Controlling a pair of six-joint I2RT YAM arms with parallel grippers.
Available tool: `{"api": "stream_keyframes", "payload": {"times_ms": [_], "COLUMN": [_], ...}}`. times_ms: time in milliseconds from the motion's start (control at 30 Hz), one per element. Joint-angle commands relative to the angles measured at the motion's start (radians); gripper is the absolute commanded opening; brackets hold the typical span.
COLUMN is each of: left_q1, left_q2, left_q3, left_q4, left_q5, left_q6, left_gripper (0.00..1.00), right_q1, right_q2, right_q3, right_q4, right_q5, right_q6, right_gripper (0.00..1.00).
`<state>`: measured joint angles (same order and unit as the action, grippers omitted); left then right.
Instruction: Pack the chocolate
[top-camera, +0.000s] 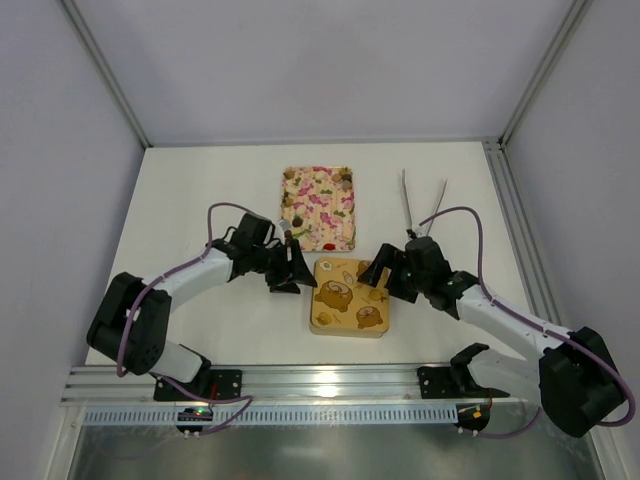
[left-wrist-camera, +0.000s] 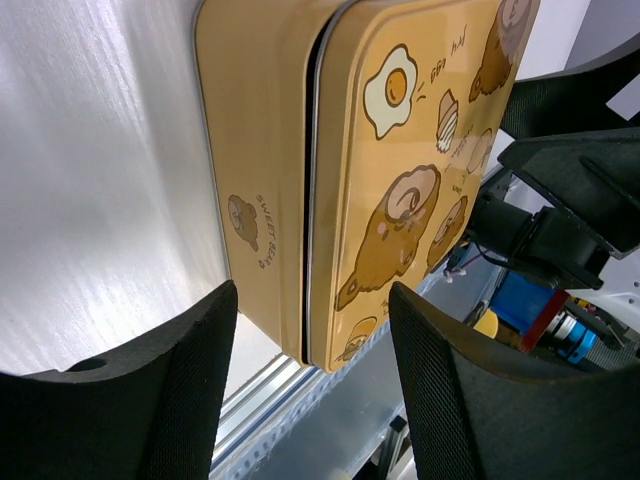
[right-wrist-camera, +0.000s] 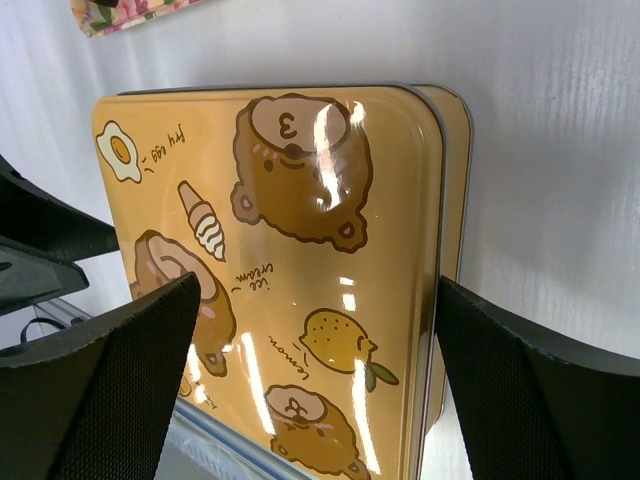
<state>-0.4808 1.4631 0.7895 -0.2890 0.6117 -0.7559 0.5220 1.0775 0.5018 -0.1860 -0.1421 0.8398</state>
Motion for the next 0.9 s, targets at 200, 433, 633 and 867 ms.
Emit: {"api": "stream_keyframes", "payload": {"times_ms": [200,433,633,867], "left_q1": [-0.028,-0.056,-0.076,-0.096], "left_q2": [-0.003,0.025,0.025,0.028], "left_q3": [0.027,0.024,0.024,0.022], "left_q4": [0.021,0.022,0.034,0.039], "left_q5": [-0.015,-0.03,-0.035,-0.046], "left_q6": [-0.01,-0.02,-0.04,-0.065], "left_gripper": [0.64,0.64,0.64,0.63], "right_q1": [0.052,0.093,0.121,0.164], "right_q2": [0.061,0.107,0.133,0.194], "right_q3": [0.096,0.153,0.185,0.248], "right_q4": [-0.03,-0.058,-0.084,-0.122], "right_q5": [0.067,0.102,0.125,0.137], "right_q6": [-0.039,-0.056,-0.074,-0.105], "right_gripper": [0.96,0.96,0.96,0.96]}}
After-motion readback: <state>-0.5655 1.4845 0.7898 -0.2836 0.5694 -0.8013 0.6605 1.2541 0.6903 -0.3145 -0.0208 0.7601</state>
